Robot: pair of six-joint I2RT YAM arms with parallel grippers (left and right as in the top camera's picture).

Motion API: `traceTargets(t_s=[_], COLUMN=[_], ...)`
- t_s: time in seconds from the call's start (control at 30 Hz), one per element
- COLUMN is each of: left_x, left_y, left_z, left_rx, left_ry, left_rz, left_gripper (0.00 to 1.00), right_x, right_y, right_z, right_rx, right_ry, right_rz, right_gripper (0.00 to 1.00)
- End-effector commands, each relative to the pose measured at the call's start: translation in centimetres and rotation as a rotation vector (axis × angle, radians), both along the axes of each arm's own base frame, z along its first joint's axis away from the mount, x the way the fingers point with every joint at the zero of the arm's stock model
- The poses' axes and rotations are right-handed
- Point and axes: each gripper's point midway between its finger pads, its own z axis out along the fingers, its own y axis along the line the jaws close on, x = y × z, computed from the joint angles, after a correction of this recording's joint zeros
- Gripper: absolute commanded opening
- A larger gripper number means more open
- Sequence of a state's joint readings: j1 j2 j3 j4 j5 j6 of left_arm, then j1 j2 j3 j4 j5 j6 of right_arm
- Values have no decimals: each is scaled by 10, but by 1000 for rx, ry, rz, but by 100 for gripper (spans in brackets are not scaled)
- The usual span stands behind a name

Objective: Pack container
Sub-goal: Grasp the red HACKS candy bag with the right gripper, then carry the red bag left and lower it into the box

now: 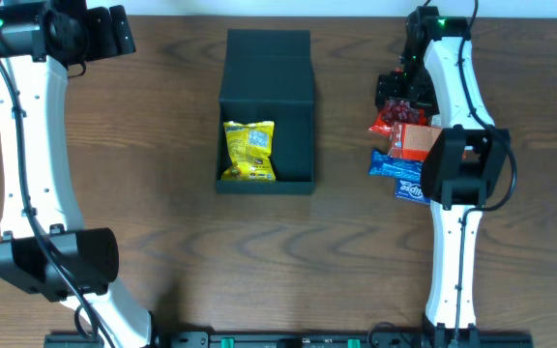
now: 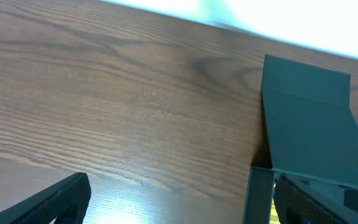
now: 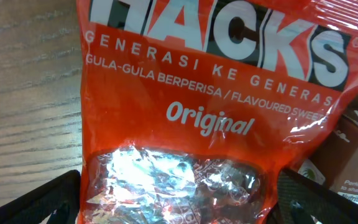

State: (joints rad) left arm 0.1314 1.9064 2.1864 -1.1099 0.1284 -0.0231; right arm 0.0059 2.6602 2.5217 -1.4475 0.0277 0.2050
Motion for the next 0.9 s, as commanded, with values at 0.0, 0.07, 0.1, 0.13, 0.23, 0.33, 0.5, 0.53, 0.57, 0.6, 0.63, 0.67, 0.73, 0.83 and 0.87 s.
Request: traceTargets(t_s=[0.0, 0.07, 0.1, 0.13, 0.23, 0.33, 0.5, 0.53, 0.57, 0.6, 0.63, 0.67, 0.73, 0.83, 0.87], left_x=[3, 3, 3, 3, 3, 4, 4, 5, 5, 5, 6, 6, 6, 7, 7], left_y=[-1, -1, -1, -1, -1, -1, -1, 0, 0, 0, 0, 0, 0, 0, 0], left_z=[-4, -4, -4, -4, -4, -3, -3, -3, -2, -2, -2, -2, -2, -1, -1], left_rx=[-5, -5, -5, -5, -5, -4, -4, -4, -3, -3, -3, -3, -3, -2, -2], left_ry=[6, 6, 6, 6, 5, 0, -2, -3, -5, -6, -8, -9, -10, -16, -18], left_rz=[-1, -1, -1, -1, -1, -1, -1, -1, -1, -1, -1, -1, -1, -1, -1], left_gripper=[95, 95, 95, 95, 95, 95, 95, 95, 95, 95, 95, 95, 95, 95, 95], right_x=[-1, -2, -3, -6, -9, -6, -6, -6, -6, -6, -5, -5, -4, 1, 4], right_y=[-4, -4, -4, -4, -3, -3, -3, -3, -3, -3, -3, -3, -3, -3, -3], right_z=[-10, -14, -18, -23, -28, -29, -29, -29, -29, -29, -29, -28, -28, -20, -14], right_rx=[-27, -27, -27, -26, -27, -26, -26, -26, -26, -26, -26, -26, -26, -25, -25], right_ry=[15, 21, 31, 49, 66, 56, 54, 54, 54, 53, 53, 50, 46, 18, -1], right_rz=[-26, -25, -25, -25, -23, -23, -24, -24, -24, -24, -24, -24, -24, -25, -25], right_gripper=[99, 99, 99, 99, 93, 81, 55, 50, 45, 38, 32, 27, 17, 4, 1])
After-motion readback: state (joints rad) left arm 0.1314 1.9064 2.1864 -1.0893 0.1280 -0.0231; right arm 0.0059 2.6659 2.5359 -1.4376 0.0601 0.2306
